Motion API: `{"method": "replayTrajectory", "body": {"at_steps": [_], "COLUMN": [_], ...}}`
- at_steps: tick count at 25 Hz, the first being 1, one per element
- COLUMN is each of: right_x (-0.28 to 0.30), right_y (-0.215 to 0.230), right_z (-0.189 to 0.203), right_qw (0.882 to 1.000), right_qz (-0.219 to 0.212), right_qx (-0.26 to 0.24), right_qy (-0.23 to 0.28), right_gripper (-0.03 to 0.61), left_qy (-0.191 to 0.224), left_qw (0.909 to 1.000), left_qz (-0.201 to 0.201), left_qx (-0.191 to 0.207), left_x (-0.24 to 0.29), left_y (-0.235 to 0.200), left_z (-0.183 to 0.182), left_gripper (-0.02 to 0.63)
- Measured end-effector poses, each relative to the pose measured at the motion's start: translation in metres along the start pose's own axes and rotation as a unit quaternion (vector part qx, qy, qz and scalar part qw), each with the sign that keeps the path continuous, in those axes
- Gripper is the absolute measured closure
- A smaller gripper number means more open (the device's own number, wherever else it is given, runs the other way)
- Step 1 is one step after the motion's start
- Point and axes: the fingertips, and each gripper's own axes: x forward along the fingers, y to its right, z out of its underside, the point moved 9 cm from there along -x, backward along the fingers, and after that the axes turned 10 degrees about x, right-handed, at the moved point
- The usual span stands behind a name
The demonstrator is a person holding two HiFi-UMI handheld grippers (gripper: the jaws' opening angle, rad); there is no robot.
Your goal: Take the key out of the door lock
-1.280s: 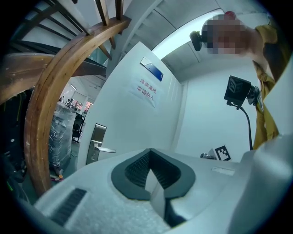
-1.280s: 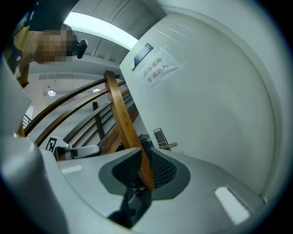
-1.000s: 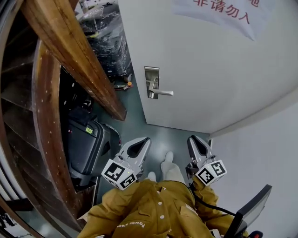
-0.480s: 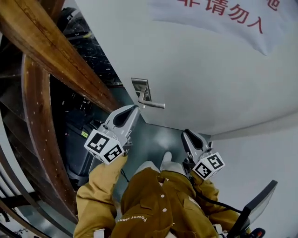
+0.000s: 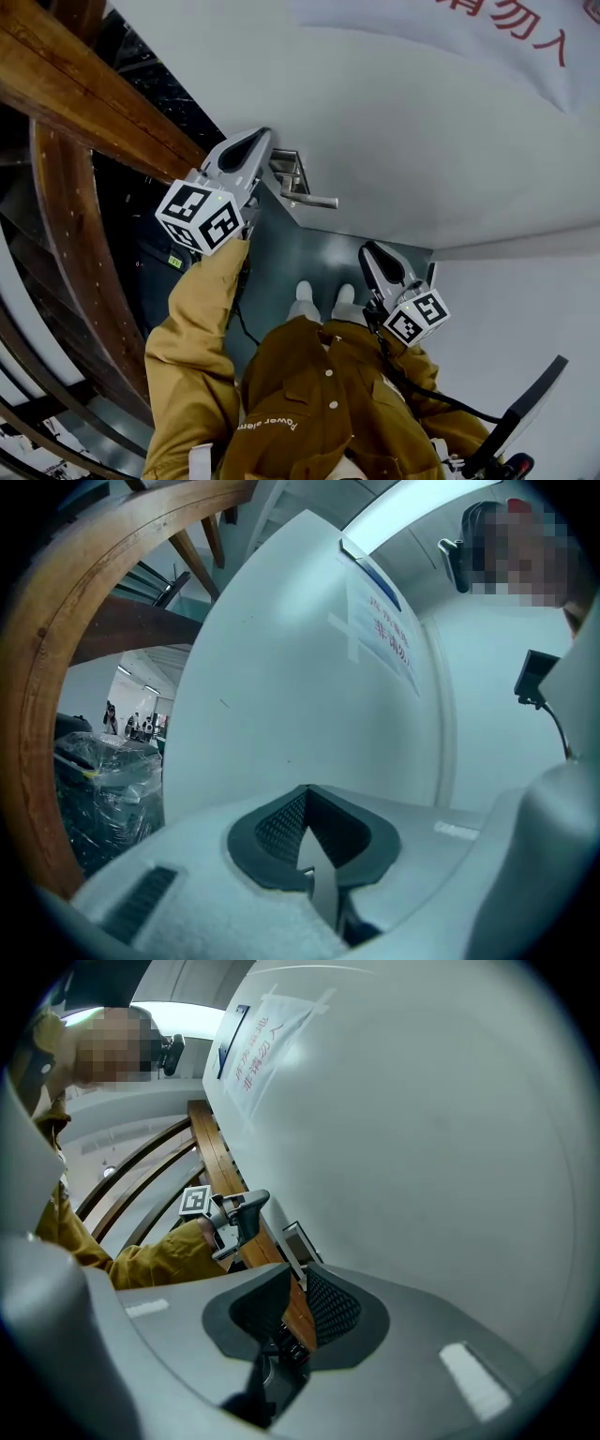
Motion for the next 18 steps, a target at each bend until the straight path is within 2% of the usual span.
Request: {"method": "replayTrajectory", "body": {"at_steps": [8,12,15,18], "right_x": [0.016,0.035,0.058,0.094], "right_y": [0.010,0.036,0.078,0.110], "right_z": [0.006,0.037,0.070,0.102], "right_qw": [1.000,0.995,0.979,0.946], "right_qz": [-0.003,-0.019,-0.053,-0.092], "right_qx": [0.013,0.086,0.185,0.303], "right_qy": [-0.009,-0.041,-0.063,-0.064], "right_gripper": [0.515,0.494,0.482,0.465], "left_qy": [-0.003,-0.001,0.001,-0.003], "left_qw": [0.9998,0.9996,0.9995,0.9995], "left_qz": [0.020,0.027,0.030,0.032], "left_qx": [0.002,0.002,0.002,0.006], "left_x": [0.009,0.009,0.009,0.010], "left_y": [-0.008,-0.009,-0.009,-0.009], "left_z": [0.007,0.007,0.008,0.008], "left_gripper": [0.615,0.615,0.615,0.615]}}
